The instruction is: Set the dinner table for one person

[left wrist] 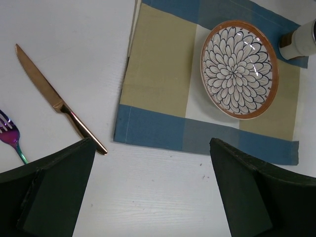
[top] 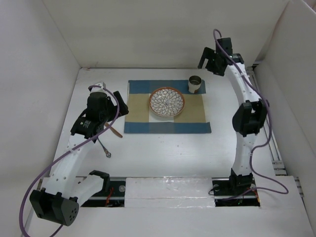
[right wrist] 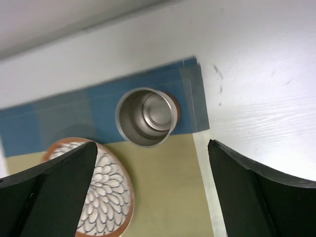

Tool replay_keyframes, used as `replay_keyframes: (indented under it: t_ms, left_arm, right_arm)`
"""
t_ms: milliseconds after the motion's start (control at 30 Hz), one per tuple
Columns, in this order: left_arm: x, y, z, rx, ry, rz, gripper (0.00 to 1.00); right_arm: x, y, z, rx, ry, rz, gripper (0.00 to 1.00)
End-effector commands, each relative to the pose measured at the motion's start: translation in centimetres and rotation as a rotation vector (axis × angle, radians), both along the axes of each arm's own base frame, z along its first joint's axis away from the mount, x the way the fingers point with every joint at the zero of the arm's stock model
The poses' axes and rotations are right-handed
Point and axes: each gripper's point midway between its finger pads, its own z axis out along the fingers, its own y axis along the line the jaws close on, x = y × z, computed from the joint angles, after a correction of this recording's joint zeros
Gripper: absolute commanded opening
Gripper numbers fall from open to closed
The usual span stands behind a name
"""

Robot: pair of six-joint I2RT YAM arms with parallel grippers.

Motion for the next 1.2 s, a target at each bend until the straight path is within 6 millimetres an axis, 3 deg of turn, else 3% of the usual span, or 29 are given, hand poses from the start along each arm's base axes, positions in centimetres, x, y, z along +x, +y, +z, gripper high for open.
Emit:
replay_keyframes:
  t_ms: [0,67,100,200,233,267,367,500,533,767,900,1100,1167]
  left_arm:
    - [0.4,0.4,0.4,0.012,-0.028,0.02,1.0]
    - [0.4,1.1,0.2,0.019,-0.021,0.07,1.0]
    - [0.4,1.5,0.1,0.03,-0.008,0.096,1.0]
    - [0.4,3.2,-0.8,0.052,0.032,0.214,1.0]
    - [0.4,3.6,-0.4,0.048,0.027,0.25,1.0]
    - [0.6,4.0,-0.6,0.055,0.031,0.281,1.0]
    - [1.0,4.4,-1.2,0.031,0.065,0.364,1.0]
    - [1.6,4.1,-4.3,-0.011,0.187,0.481,1.0]
    - [1.8,4.2,-6.2,0.009,0.243,0.508,1.0]
    - [3.8,3.8,-12.5,-0.043,0.411,0.616,1.0]
    - [3.6,4.1,-15.3,0.005,0.5,0.657,1.0]
    - [2.5,4.6,-17.9,0.028,0.559,0.686,0.95]
    - [2.1,5.1,-18.5,0.041,0.571,0.709,0.89]
  right_arm:
    - [-2.8,-2.0,8.3,-0.014,-0.164,-0.05,1.0]
    - [-3.8,-1.5,9.8,-0.027,-0.241,-0.061,1.0]
    - [-6.1,-0.6,9.5,-0.031,-0.241,-0.042,1.0]
    - [-8.8,1.2,9.9,-0.047,-0.285,0.002,1.0]
    - [-10.9,1.3,9.1,-0.06,-0.267,0.008,1.0]
    - [-11.7,1.1,8.9,-0.087,-0.279,-0.015,1.0]
    - [-15.2,3.3,7.5,-0.096,-0.293,0.038,1.0]
    - [-18.4,4.9,4.8,-0.097,-0.253,0.089,1.0]
    - [-18.9,5.6,4.4,-0.089,-0.25,0.114,1.0]
    - [-24.4,13.3,-0.3,-0.117,-0.192,0.34,1.0]
    - [-26.1,15.2,-1.9,-0.132,-0.163,0.399,1.0]
    - [-27.4,15.1,-4.0,-0.15,-0.124,0.421,1.0]
    - [-27.8,14.8,-4.1,-0.142,-0.124,0.415,1.0]
